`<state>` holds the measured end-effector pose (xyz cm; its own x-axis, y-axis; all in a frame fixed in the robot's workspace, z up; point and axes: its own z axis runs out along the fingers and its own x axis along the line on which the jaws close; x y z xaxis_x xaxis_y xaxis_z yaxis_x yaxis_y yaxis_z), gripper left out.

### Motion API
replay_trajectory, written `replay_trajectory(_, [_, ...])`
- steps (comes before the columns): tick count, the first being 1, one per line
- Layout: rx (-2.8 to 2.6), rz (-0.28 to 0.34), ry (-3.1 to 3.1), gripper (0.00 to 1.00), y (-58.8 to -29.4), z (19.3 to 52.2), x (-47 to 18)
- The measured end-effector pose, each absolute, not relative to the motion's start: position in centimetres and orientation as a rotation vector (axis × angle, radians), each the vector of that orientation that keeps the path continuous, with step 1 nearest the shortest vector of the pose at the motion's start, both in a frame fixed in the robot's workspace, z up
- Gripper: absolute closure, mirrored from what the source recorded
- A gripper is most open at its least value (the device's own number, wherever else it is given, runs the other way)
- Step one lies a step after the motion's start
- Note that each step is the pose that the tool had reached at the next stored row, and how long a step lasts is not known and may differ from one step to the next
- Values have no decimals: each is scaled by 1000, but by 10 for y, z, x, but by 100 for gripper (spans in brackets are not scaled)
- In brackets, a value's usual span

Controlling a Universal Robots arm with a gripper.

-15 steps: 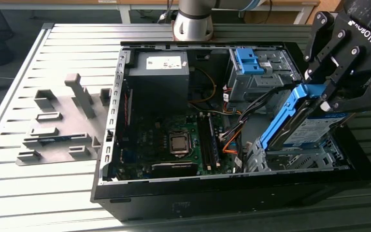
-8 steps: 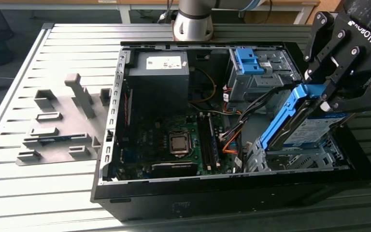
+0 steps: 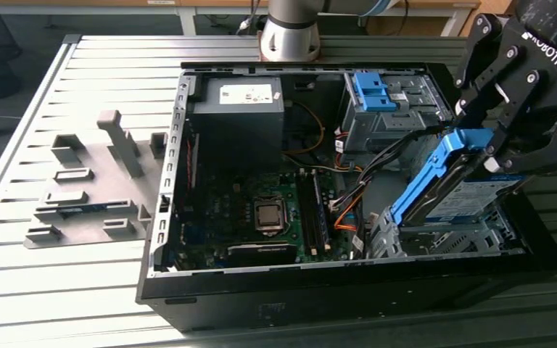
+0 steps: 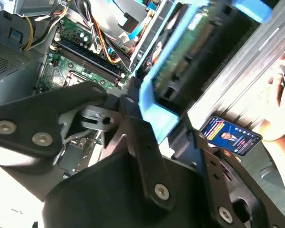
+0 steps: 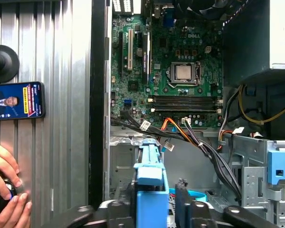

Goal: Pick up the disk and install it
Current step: 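Insert the disk into the insertion slot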

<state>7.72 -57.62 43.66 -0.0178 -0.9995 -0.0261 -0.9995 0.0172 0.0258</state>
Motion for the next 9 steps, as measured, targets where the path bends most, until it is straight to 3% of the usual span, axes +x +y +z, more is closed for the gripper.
replay_trajectory(1, [-2201, 58, 2240, 51, -576, 435, 77])
replay_trajectory(9, [-2201, 58, 2240, 52, -576, 424, 77])
